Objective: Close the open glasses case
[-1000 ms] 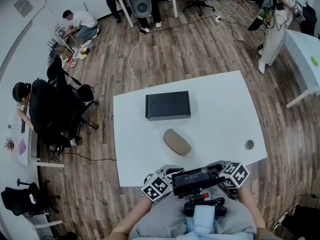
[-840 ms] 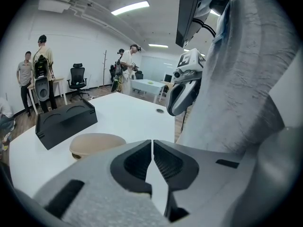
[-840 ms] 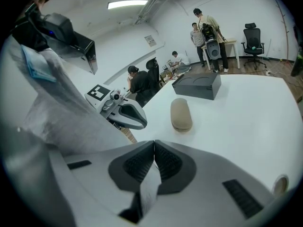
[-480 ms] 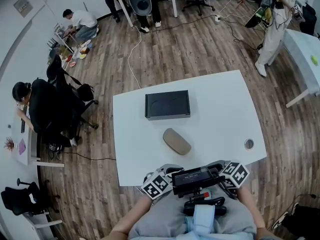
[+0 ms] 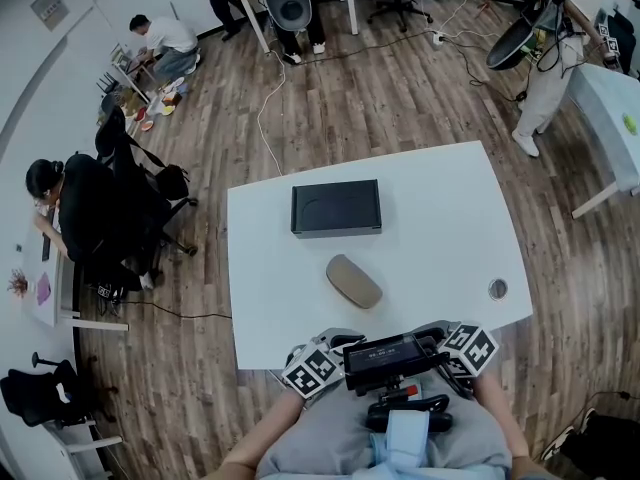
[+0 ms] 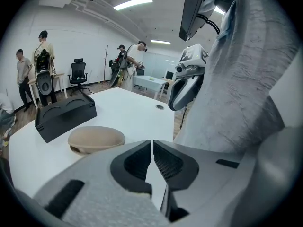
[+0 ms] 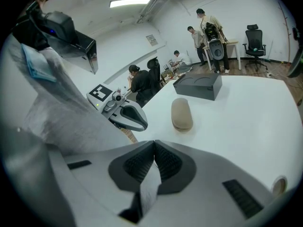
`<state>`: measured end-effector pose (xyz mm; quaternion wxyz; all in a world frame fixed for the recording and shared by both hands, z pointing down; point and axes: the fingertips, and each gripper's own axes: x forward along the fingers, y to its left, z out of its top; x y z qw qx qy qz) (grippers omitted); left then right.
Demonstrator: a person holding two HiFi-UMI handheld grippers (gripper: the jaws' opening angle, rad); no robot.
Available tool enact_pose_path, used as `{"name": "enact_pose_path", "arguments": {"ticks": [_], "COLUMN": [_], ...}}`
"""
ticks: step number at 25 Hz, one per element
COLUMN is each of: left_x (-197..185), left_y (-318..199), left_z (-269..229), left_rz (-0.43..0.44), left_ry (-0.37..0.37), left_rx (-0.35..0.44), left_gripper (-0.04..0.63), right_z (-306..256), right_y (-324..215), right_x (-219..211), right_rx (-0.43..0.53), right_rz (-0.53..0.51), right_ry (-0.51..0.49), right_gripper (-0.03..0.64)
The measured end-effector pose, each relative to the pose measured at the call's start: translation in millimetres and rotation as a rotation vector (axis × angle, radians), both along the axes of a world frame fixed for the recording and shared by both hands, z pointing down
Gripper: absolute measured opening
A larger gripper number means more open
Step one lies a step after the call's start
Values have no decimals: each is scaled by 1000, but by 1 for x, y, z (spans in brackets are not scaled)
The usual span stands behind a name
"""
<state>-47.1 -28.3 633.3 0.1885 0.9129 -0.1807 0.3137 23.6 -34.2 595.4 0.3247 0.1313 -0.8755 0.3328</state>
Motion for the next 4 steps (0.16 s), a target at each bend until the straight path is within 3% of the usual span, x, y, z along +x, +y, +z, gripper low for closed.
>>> {"name": "enact_pose_path", "arguments": {"ticks": [4], "left_x": [-3], "left_y": [4], "left_z": [-3], "left_rz": [0], "left_ry": [-1], "left_rx": [-1], "left_gripper": [28], "right_z": [-2], "right_y": [4], "right_x": [-3], "right_rx": [3], "right_rz": [1], "right_ry": [3], "right_gripper": [29]}}
